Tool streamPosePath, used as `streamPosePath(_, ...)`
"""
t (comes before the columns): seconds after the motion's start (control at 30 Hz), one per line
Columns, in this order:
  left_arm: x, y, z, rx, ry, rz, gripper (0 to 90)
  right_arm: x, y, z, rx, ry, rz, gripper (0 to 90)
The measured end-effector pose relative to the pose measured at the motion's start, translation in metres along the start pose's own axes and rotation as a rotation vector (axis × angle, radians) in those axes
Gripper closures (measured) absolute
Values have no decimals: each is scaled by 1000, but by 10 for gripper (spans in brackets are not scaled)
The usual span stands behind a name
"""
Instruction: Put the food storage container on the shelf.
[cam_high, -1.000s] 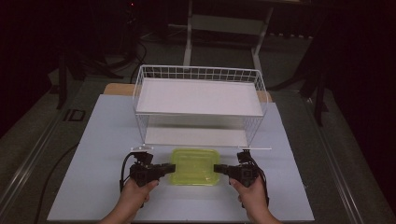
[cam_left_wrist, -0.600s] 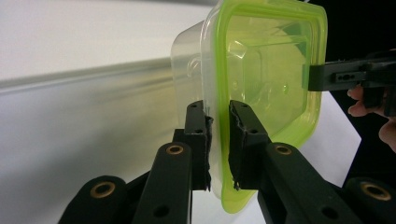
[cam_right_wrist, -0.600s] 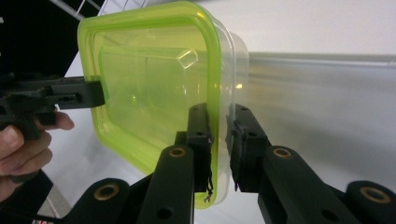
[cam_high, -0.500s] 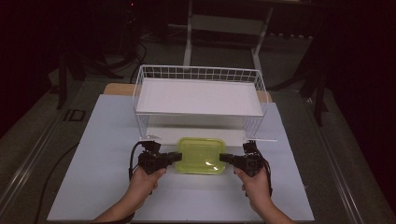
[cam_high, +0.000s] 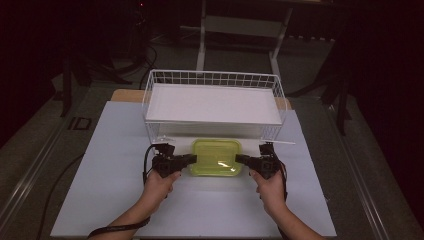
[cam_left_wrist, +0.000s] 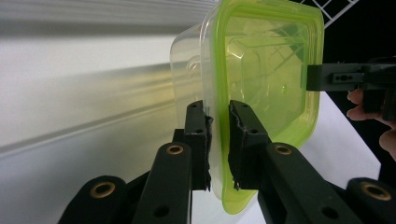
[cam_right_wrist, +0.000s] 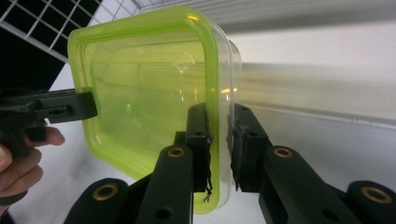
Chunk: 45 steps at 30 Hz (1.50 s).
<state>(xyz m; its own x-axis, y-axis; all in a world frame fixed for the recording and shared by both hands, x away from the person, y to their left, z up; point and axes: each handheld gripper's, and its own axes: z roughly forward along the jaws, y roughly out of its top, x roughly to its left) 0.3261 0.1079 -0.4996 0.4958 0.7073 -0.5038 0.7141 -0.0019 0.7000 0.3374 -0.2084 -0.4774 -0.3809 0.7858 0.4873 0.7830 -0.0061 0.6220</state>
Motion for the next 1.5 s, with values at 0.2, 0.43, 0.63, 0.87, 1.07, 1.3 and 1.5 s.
streamPosePath(0.2, 7, 1, 6, -8, 2, 8, 795, -5, 1, 9, -3, -11, 3, 787)
streamPosePath(0.43, 16, 3, 12, -19, 7, 9, 795, -9, 6, 19, -11, -23, 9, 785)
streamPosePath(0.63, 21, 5, 16, -30, 11, 11, 796, -10, 8, 25, -12, -33, 13, 783)
streamPosePath(0.87, 26, 7, 23, -33, 27, 21, 795, -12, 12, 34, -21, -70, -1, 775)
streamPosePath(1.07, 31, 8, 25, -47, 11, 21, 791, -13, 14, 37, -28, -76, 2, 777)
streamPosePath(1.3, 34, 7, 28, -100, 17, 61, 755, -14, 16, 39, -59, -74, -7, 757)
streamPosePath(1.5, 36, 7, 32, -132, 36, 99, 695, -13, 18, 43, -88, -94, -47, 718)
